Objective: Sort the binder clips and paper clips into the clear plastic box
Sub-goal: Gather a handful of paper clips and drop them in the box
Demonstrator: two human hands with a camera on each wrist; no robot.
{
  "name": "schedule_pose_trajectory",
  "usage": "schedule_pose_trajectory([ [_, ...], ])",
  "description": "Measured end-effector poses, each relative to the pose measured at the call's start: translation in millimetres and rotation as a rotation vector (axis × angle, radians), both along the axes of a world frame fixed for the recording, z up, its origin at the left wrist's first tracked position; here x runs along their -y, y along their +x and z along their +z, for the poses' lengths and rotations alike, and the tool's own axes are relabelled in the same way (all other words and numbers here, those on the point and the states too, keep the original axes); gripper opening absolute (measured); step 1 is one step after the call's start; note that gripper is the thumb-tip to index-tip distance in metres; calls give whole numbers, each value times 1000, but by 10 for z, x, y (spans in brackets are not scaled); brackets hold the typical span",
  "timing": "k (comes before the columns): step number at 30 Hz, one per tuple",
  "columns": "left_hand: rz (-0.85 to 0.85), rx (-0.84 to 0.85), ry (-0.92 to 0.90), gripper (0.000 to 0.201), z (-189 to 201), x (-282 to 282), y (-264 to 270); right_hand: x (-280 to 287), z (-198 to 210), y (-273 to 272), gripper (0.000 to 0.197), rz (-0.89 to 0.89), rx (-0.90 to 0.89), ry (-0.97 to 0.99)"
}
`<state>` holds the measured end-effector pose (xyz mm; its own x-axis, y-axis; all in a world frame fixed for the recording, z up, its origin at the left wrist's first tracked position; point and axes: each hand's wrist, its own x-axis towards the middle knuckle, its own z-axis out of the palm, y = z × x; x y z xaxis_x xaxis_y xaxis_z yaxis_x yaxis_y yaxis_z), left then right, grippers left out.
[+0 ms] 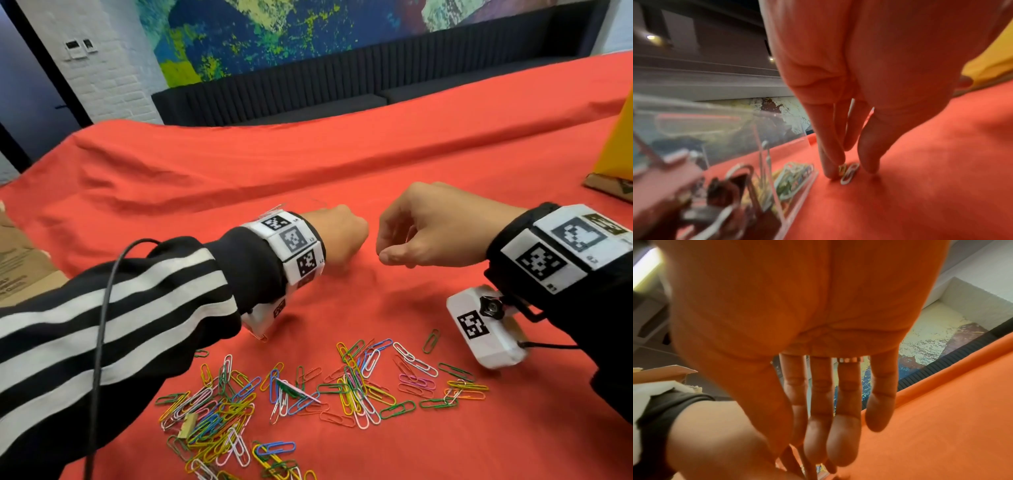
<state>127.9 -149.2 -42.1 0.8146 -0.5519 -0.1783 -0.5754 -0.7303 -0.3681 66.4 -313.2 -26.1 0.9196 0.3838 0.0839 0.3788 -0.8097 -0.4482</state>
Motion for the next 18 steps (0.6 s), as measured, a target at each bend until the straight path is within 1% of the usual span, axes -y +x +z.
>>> schedule_pose_trajectory([
  [2,53,-2,8,20,-66,56,-3,18,-19,3,7,2,-22,-22],
  [4,104,-8,-33,20,-102,75,1,41,-33,6,7,2,-41,-30],
  [9,128,-72,-137,8,-108,25,100,74,-40,25,6,-16,-46,-27],
  [12,142,-42,-175,15,-110,14,93,74,-38,15,5,-21,-49,-24],
  [14,122,-17,-184,13,-124,18,72,79,-32,9,5,-23,-48,-25],
  [16,107,-31,-207,9,-97,-2,60,88,-22,8,5,-25,-47,-19],
  [18,103,-35,-284,10,-4,-52,54,109,-15,9,5,-26,-44,-15],
])
